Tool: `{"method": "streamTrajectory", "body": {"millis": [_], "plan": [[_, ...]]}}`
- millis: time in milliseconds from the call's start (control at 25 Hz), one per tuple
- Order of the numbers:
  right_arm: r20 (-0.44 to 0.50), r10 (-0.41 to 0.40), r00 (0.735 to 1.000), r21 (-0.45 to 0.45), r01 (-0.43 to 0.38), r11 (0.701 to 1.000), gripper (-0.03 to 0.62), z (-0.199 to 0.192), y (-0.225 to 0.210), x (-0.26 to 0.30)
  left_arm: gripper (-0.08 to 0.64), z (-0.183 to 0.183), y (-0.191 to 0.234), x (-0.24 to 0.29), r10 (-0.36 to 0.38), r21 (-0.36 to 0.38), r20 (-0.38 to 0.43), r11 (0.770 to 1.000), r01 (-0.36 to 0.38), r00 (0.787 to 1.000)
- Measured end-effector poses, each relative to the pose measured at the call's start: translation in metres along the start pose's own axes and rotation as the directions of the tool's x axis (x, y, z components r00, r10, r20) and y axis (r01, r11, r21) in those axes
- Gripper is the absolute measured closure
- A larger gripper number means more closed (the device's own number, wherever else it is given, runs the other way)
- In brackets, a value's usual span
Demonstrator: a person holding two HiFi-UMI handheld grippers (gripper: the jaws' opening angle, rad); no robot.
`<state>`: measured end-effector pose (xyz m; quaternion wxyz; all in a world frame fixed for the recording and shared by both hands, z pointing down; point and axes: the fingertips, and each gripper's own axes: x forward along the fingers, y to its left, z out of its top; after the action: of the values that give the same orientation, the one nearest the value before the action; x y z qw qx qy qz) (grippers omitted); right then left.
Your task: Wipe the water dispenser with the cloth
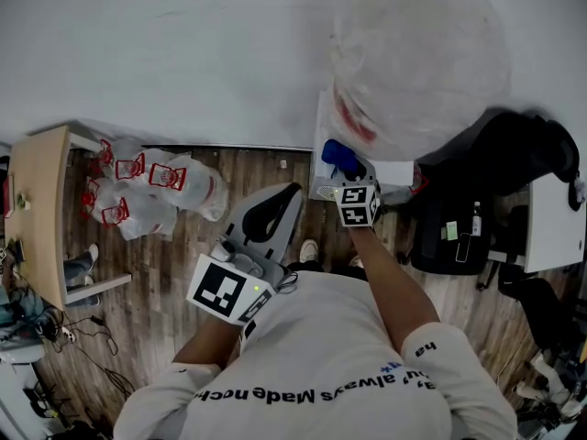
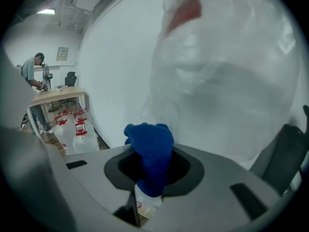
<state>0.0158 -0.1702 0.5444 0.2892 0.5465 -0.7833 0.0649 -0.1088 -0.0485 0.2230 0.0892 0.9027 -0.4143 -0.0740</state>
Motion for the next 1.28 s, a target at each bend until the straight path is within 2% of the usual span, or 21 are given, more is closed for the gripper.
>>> {"method": "streamTrajectory", "body": {"millis": [160,280,680,1280], "plan": [[-0.072,0.039,0.997,0.046,-0.036,0.998,0.497,-0.022,-0.005,0.018,0.540,0.000,0.004,0.001,0.006,0.001,-0.003,1.000,-0.006,1.000],[-0.096,0.065,0.993,0.061,-0.059,0.996,0.497,-0.024,-0.005,0.023,0.540,-0.001,0.004,0.001,0.006,-0.001,-0.005,1.000,-0.006,1.000],[-0.105,0.110,0.988,0.097,-0.100,0.990,0.499,-0.025,-0.003,0.019,0.540,-0.002,0.000,0.002,0.001,-0.002,-0.006,1.000,-0.001,1.000],[-0.101,0.128,0.987,0.099,-0.118,0.988,0.499,-0.038,0.003,0.003,0.540,-0.001,-0.004,0.000,0.000,0.000,-0.001,1.000,0.000,1.000]]}}
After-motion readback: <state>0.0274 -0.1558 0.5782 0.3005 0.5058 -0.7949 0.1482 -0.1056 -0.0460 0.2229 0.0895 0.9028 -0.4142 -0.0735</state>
